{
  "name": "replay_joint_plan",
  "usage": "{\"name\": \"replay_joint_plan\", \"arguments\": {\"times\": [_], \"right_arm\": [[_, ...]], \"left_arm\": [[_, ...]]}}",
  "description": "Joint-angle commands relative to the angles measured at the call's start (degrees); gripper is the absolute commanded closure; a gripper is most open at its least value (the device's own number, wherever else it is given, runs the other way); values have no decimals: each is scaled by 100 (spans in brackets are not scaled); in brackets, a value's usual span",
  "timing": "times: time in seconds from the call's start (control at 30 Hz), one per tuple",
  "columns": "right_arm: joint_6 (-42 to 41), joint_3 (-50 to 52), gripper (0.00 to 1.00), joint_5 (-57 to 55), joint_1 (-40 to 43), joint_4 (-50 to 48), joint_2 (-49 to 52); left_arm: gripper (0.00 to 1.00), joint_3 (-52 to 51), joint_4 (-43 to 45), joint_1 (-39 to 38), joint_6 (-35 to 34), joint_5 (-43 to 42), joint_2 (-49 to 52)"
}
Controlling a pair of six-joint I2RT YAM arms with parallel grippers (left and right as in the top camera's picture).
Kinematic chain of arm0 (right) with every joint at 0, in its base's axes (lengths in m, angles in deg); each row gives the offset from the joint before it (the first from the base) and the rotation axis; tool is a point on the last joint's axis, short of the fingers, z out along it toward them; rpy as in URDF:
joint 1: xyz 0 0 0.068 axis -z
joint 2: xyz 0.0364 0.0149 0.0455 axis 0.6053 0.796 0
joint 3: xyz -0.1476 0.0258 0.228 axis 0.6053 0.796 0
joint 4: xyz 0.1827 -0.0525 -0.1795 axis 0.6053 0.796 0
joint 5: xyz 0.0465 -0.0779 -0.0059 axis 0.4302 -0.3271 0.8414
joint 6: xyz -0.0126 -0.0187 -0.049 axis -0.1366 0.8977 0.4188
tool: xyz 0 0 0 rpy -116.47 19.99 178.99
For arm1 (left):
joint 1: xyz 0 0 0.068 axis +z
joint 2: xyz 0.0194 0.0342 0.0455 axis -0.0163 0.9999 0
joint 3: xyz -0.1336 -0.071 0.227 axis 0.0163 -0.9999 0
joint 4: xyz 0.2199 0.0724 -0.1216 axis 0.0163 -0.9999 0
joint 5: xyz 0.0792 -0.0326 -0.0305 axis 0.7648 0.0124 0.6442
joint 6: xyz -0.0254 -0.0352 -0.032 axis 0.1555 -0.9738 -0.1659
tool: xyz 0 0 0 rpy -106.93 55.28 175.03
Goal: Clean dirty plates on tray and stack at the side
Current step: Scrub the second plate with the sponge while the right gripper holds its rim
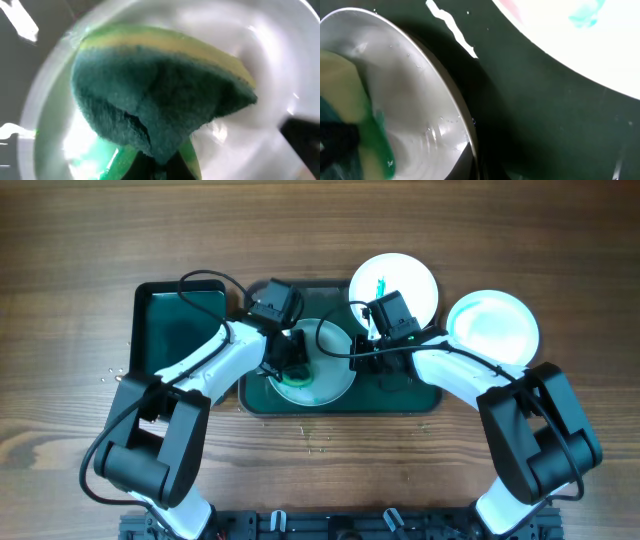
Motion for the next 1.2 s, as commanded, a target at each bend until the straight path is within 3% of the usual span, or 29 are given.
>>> {"name": "replay_joint_plan", "arguments": {"times": [0.0,0.2,0.53,0.63,0.8,1.0,1.07,1.17], "right_arm": [[-103,107,96,-146,-2,114,214],[-101,107,96,-144,-2,116,214],[-105,107,96,-146,-2,118,214],[-103,107,96,-146,-2,116,214],[-105,109,96,-140,-2,138,214],[-107,109,96,293,-4,289,214],[-107,109,96,422,-22,330,214],[-105,114,96,433,-46,369,214]], "left_arm": [[96,-186,-37,-223,-52,-1364,68],[96,-184,210,-151,-61,-901,68],[96,151,-245,168,-201,2063,66],[96,155,-409,151,-273,2284,68],[96,155,-490,61,-74,1357,68],[96,155,-256,7,1143,-2087,68],[96,155,-149,7,1108,-2253,68],[96,155,116,13,1060,-1746,68]]}}
